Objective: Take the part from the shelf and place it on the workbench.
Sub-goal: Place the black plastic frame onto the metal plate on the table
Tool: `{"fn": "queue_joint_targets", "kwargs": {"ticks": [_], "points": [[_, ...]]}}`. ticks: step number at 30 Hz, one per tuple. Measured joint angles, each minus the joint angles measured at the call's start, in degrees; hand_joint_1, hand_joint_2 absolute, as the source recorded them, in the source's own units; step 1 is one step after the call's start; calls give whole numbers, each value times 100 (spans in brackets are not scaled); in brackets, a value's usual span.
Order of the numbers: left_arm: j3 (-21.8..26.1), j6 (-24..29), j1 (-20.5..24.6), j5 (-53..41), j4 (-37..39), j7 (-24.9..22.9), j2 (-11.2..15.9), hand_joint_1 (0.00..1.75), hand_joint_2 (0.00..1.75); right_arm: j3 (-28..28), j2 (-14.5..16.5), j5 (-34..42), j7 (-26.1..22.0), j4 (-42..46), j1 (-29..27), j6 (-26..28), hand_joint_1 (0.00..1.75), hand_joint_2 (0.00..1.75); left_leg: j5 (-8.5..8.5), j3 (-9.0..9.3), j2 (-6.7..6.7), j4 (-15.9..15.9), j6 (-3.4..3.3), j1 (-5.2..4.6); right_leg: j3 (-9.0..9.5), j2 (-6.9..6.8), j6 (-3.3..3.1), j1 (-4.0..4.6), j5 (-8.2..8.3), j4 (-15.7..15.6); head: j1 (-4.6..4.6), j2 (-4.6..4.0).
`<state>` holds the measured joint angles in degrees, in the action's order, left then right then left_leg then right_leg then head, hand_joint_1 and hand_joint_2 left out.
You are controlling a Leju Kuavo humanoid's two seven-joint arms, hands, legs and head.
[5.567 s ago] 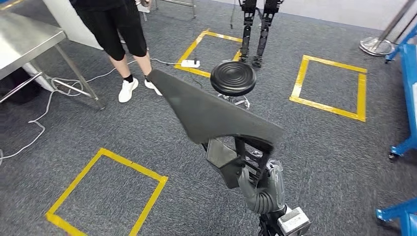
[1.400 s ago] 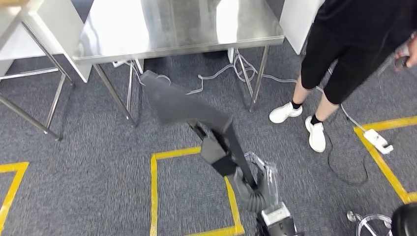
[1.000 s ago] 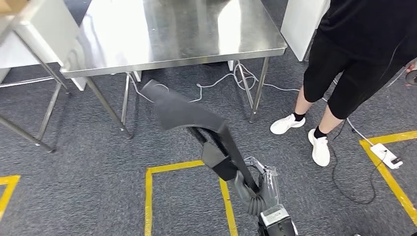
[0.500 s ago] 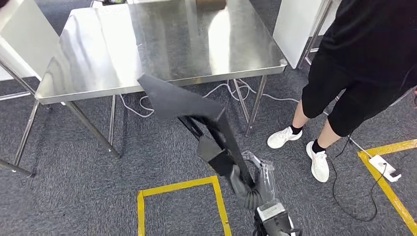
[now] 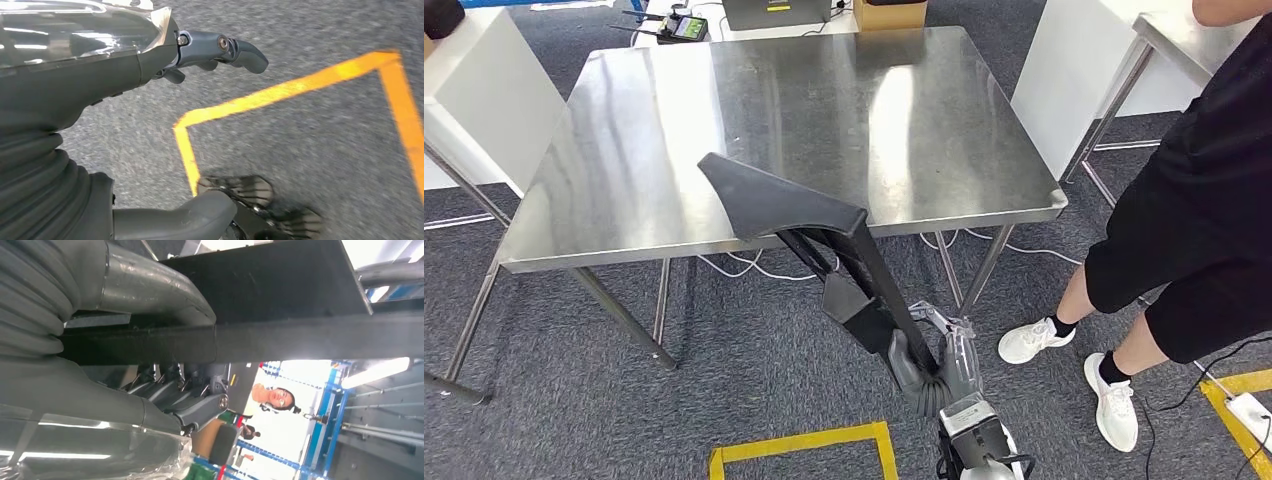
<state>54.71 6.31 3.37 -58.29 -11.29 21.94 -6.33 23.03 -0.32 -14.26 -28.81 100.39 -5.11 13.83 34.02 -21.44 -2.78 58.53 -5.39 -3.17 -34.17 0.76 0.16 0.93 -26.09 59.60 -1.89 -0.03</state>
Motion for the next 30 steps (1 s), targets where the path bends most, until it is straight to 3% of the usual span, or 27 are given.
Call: {"fn": "queue_joint_targets", "kwargs": {"ticks": [1,2,4,6,8,9,10,11,12,13,14,16,17,18,20,21,23,24,25,26,28,29,30], "points": [[-1,3,16,-1,-1,2,-7,0,175,3,13,-1,-4,3,34,-7,175,175,-111,-99,45,291,27,7,106,12,-83,-19,-64,-47,8,1],[-1,6,35,-1,-2,5,-13,0,175,6,27,-1,-7,2,61,-14,175,175,-221,-310,95,663,64,17,219,8,-148,-45,-125,-82,16,1],[-2,9,52,-4,-1,11,-31,0,175,10,50,-2,-8,1,80,-21,175,175,-196,-890,170,1354,198,105,427,-4,-208,-107,-275,-129,22,1],[-2,9,49,-7,-1,15,-36,0,175,12,63,-37,-4,-2,81,-4,175,175,183,-1432,197,1640,351,257,599,7,-175,-181,-435,-146,15,1],[-1,9,43,-7,-1,15,-35,0,175,16,68,-204,15,-19,86,114,175,175,446,-1787,231,1528,510,398,811,27,-89,-281,-615,-174,13,1],[0,9,38,-7,-1,15,-34,0,175,25,73,-373,36,-36,103,234,175,175,365,-1880,262,1313,591,462,939,27,-39,-341,-714,-192,12,1],[0,9,27,-7,-1,15,-33,0,175,44,81,-580,66,-60,135,375,175,175,79,-1919,308,1010,664,520,1045,22,11,-382,-811,-212,10,1],[1,6,12,-6,6,15,-35,0,175,83,94,-842,118,-96,190,545,175,175,-337,-1948,382,680,717,567,1179,22,60,-422,-907,-220,-8,1],[2,2,4,-4,12,12,-32,0,175,133,108,-1109,187,-141,259,704,175,175,-685,-1947,472,438,741,593,1270,21,114,-434,-992,-246,-33,1],[4,-6,7,1,16,9,-29,0,175,196,119,-1393,283,-191,339,859,175,175,-934,-1937,545,289,736,593,1366,16,175,-433,-1060,-321,-47,1],[8,-12,17,8,19,6,-27,0,175,262,128,-1684,393,-247,418,994,175,175,-1022,-1919,581,209,703,577,1505,9,261,-427,-1068,-388,-65,1],[19,-20,38,28,8,2,-16,0,175,414,154,-2304,680,-385,652,1171,175,175,-995,-1748,496,116,584,535,1660,-20,461,-396,-954,-432,-37,1],[32,-22,40,38,3,0,-14,0,175,517,177,-2671,879,-496,848,1210,175,175,-980,-1635,440,62,515,522,1622,-29,520,-391,-867,-242,-23,1],[55,-24,44,47,-1,-2,-10,0,175,640,211,-3096,1116,-641,1102,1232,175,175,-955,-1518,403,37,449,505,1438,-37,513,-383,-839,70,-1,1],[110,-26,67,58,-4,-4,-2,0,175,893,298,-3963,1616,-992,1633,1197,175,175,-846,-1325,385,21,345,465,837,-49,345,-351,-996,865,27,1],[133,-26,82,62,-4,-5,6,0,175,1003,360,-4331,1831,-1192,1873,1149,175,175,-776,-1235,369,18,309,445,503,-50,234,-312,-1182,1155,39,1],[154,-34,98,69,-5,-9,18,0,175,1207,526,-4886,2204,-1669,2319,999,175,175,-602,-1025,303,11,262,400,-58,-50,40,-229,-1597,1325,65,1],[161,-39,100,75,-5,-13,21,0,175,1305,626,-5093,2353,-1921,2533,922,175,175,-507,-913,267,11,254,372,-266,-50,-12,-190,-1690,1236,71,1],[172,-44,98,89,-5,-16,21,0,175,1413,742,-5294,2496,-2210,2756,846,175,175,-403,-792,238,11,250,342,-442,-49,-14,-150,-1562,1044,78,1],[190,-44,93,104,-2,-21,18,0,175,1523,869,-5489,2623,-2535,2992,776,175,175,-296,-690,222,18,251,315,-593,-49,44,-107,-1140,774,85,1],[251,-34,99,144,2,-27,17,0,175,1788,1174,-5904,2934,-3337,3501,592,175,175,-81,-530,192,41,279,267,-742,-62,118,-36,-97,302,75,1],[279,-27,106,164,3,-31,16,0,175,1938,1323,-6036,3119,-3723,3739,467,175,175,-1,-474,182,68,302,259,-742,-66,93,-22,265,185,59,1],[306,-20,124,187,0,-36,20,0,175,2112,1465,-6097,3314,-4063,3965,331,175,175,35,-439,172,115,323,261,-701,-68,22,-18,382,159,50,1]]}}
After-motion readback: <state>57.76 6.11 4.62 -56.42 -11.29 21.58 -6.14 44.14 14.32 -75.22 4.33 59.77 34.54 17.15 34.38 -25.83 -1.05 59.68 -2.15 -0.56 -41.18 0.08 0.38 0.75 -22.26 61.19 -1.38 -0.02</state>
